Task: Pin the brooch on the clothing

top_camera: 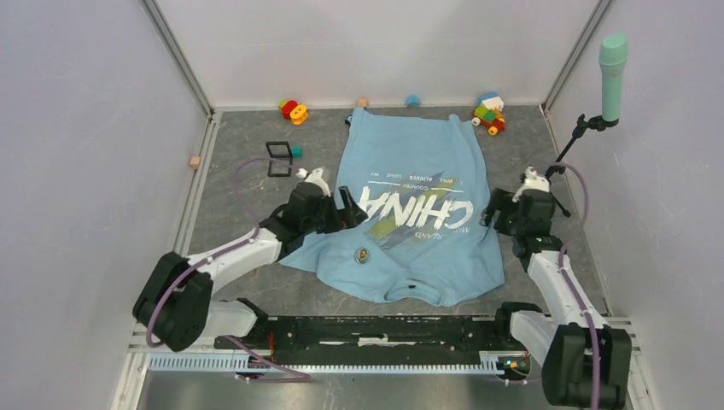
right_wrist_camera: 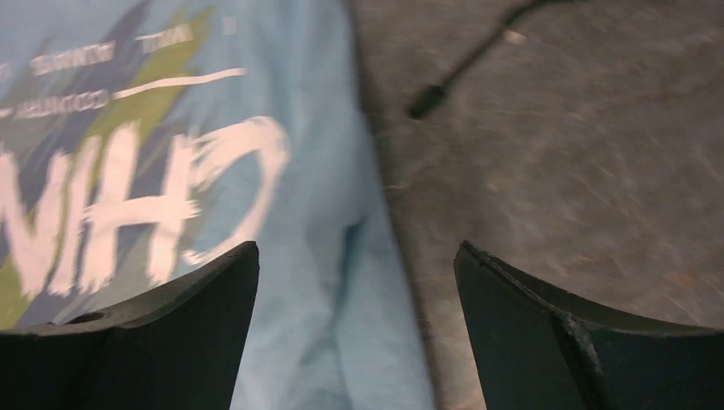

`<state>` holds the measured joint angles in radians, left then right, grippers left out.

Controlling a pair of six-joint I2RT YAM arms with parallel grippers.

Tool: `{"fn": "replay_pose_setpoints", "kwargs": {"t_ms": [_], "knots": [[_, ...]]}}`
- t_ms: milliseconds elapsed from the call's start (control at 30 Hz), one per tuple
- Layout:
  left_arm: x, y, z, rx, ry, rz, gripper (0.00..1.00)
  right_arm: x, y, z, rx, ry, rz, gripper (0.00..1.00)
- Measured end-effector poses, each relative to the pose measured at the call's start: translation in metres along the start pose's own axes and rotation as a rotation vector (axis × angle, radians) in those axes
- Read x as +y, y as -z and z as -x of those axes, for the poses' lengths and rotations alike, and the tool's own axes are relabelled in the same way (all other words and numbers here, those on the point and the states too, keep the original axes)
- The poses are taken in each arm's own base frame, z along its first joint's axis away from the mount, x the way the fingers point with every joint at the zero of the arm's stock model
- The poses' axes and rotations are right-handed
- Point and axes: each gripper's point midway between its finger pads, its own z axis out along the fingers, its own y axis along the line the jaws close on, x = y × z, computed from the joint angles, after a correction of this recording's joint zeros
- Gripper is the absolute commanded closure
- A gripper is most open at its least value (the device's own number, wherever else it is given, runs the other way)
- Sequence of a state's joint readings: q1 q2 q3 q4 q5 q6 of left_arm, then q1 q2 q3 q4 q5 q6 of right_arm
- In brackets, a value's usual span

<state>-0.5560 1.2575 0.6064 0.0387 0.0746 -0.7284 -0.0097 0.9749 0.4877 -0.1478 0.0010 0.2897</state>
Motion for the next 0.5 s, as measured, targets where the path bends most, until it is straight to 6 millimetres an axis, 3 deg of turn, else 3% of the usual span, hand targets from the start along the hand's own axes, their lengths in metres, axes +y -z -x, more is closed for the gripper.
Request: {"fn": "replay_pose_setpoints", "kwargs": {"t_ms": [67,167,333,433,500], "knots": [[-0.023,-0.013,0.002,-0.001,-0.032,-0.064,0.00,-0.027,0.000,-0.003,-0.005,-0.061,-0.063,0.20],[-0.032,-0.031,0.005,-0.008,-0.046,-0.094,0.00,-0.049,0.001,-0.015,-0.006,-0.122,-0.107,0.28],[-0.007,-0.062,-0.007,0.027,-0.027,-0.055,0.00,-0.056,-0.002,-0.041,0.035,-0.147,-0.119,0.35],[0.018,-0.063,-0.007,0.007,0.048,-0.049,0.00,-0.055,-0.004,-0.050,0.063,-0.136,-0.105,0.34],[0.030,-0.059,0.003,-0.037,0.093,-0.067,0.00,-0.051,-0.006,-0.051,0.067,-0.121,-0.075,0.34]]}}
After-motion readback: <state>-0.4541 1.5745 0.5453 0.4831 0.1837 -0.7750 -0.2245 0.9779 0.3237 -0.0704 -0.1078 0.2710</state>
